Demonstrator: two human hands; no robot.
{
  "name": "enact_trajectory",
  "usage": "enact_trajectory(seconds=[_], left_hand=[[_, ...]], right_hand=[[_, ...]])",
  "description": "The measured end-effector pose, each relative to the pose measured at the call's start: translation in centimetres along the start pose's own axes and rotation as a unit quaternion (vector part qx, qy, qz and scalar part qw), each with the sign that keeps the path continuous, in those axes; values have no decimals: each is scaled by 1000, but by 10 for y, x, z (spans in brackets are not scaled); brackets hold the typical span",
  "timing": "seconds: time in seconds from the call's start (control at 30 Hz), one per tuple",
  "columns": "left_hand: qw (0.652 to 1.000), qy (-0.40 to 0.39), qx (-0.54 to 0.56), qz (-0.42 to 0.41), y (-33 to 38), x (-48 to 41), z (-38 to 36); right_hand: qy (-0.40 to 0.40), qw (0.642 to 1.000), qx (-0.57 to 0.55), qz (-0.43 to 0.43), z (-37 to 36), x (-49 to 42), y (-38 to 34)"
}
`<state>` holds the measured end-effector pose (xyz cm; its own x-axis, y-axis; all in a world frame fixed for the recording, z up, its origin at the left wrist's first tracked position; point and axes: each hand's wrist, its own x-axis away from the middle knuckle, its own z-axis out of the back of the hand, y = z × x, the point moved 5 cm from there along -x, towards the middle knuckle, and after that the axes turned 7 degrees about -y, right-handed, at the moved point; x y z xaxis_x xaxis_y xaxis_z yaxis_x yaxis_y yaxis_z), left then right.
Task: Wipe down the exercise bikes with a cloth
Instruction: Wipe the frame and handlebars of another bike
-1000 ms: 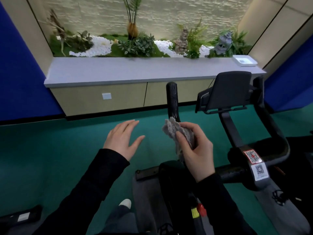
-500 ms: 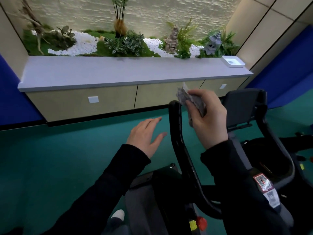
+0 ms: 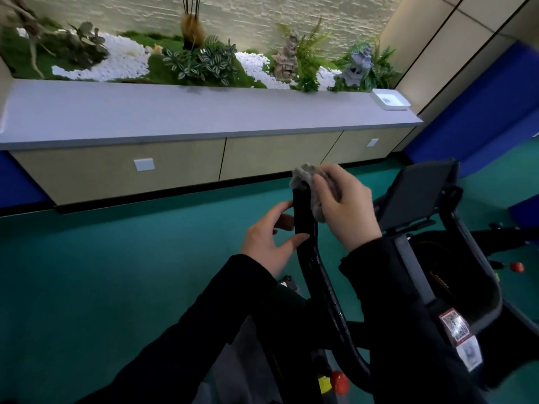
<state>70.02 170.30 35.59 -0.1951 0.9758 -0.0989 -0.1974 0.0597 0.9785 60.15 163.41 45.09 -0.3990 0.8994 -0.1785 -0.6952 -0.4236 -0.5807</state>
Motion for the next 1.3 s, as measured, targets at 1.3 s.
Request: enact_trajectory(seconds=[1.3], left_hand=[[995,-15,102,-15,-11,-4,-3]], right_hand=[[33,951,-261,-160,-36,41,36]])
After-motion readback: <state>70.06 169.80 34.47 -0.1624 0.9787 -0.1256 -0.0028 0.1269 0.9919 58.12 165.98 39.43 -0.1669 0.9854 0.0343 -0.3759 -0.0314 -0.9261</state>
